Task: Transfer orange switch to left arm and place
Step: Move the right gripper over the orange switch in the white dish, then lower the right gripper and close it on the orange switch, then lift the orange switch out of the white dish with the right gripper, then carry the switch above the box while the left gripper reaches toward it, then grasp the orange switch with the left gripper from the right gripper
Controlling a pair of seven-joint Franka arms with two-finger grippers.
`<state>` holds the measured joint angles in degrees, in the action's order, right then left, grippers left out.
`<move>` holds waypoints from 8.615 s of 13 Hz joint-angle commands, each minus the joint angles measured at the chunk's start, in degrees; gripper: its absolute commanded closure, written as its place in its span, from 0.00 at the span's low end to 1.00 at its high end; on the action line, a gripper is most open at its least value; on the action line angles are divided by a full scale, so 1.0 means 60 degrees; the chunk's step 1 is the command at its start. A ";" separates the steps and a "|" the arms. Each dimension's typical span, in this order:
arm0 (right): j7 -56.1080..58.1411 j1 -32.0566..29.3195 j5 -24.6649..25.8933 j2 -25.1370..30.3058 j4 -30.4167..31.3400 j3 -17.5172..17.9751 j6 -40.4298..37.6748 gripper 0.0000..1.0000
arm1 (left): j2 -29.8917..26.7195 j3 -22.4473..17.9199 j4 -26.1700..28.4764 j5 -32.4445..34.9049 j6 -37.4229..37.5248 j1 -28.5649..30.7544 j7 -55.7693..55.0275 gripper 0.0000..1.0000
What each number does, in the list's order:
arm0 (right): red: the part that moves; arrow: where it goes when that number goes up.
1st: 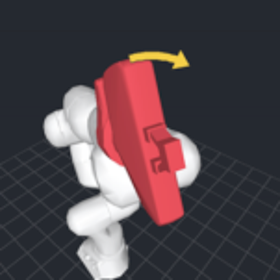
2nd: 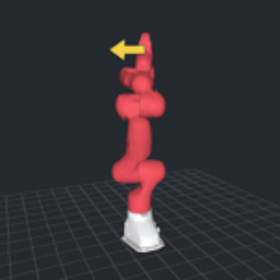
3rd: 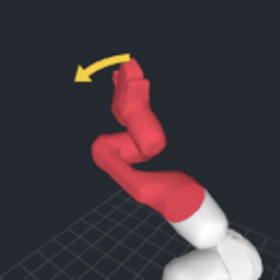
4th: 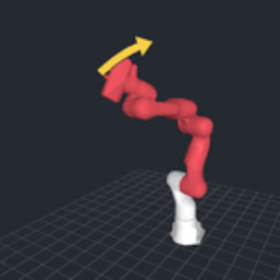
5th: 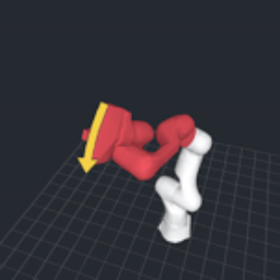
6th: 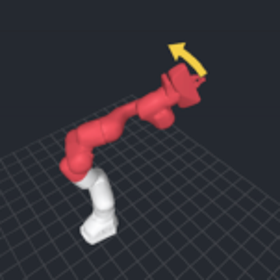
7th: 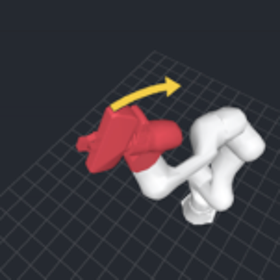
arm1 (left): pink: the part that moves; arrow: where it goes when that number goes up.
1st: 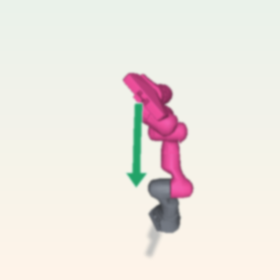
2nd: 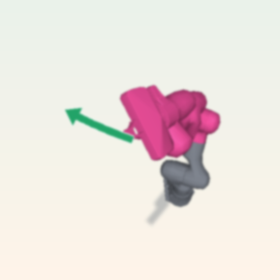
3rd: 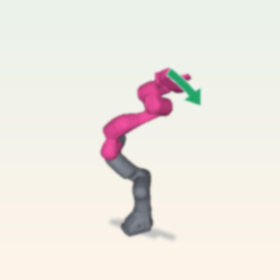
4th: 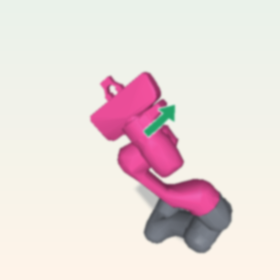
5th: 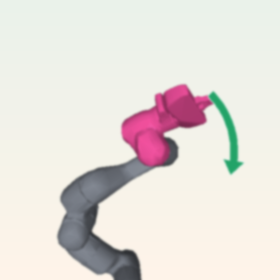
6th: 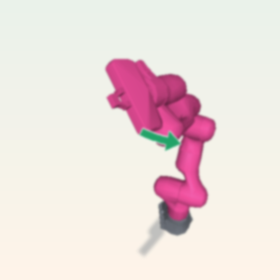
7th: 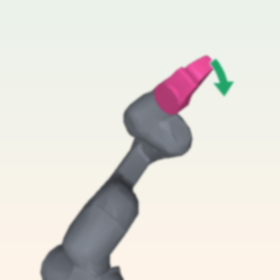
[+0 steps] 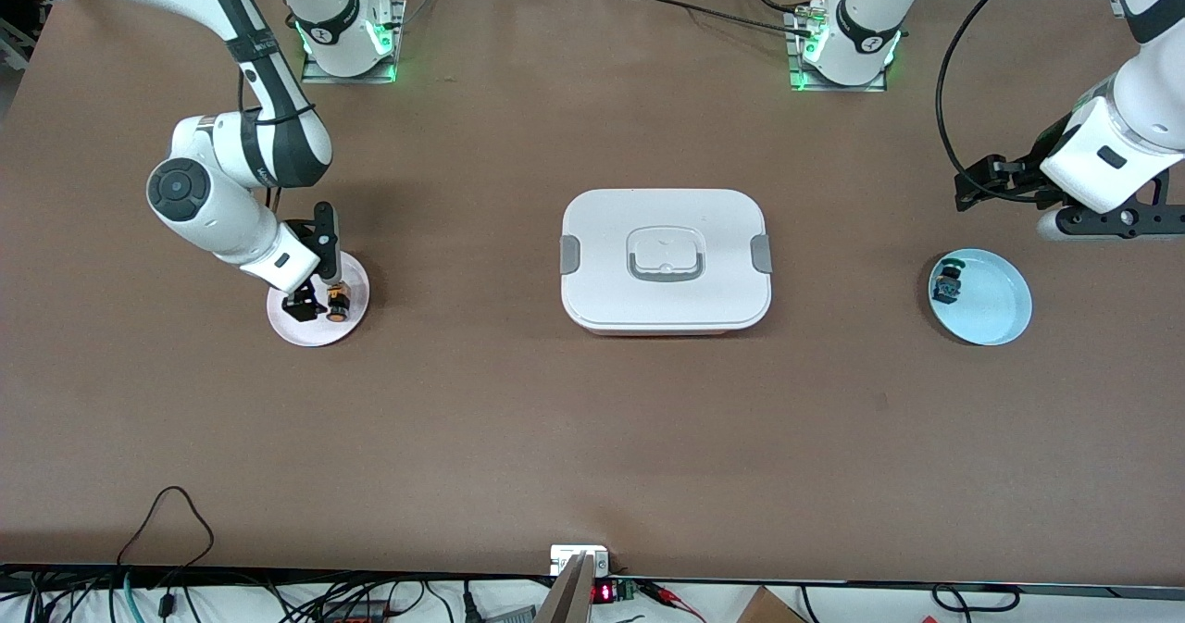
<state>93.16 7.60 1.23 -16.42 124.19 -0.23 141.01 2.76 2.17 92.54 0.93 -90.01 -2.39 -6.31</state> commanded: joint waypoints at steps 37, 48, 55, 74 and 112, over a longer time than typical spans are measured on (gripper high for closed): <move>0.0280 -0.0227 0.0074 -0.1263 0.0483 0.0111 0.2558 0.65 | 0.0185 0.0019 -0.0555 0.0035 0.0178 -0.0056 -0.0354 0.00; 0.0148 -0.0300 0.0001 0.0698 -0.0919 0.0111 -0.1828 1.00 | 0.0185 0.0019 -0.0569 0.0035 0.0178 -0.0056 -0.0354 0.00; 0.0075 -0.0256 -0.0058 0.0920 -0.5269 0.0097 -0.7690 1.00 | 0.0185 0.0005 -0.0569 0.0035 0.0163 -0.0041 -0.0354 0.00; 0.0192 0.1821 -1.2854 -0.0823 -0.5406 0.0111 -0.7421 1.00 | 0.0712 0.0005 -0.0555 -0.1422 0.0630 0.0076 -0.0208 0.00; 0.0192 0.4842 -1.7489 -0.1688 -0.5874 0.0053 -0.3067 0.02 | 0.0259 0.2231 0.4059 -1.5141 -0.2342 0.0310 0.2985 1.00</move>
<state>96.05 37.22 -102.46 -26.02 90.15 0.51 123.05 5.63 15.30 115.93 -89.00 -105.03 -1.44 10.18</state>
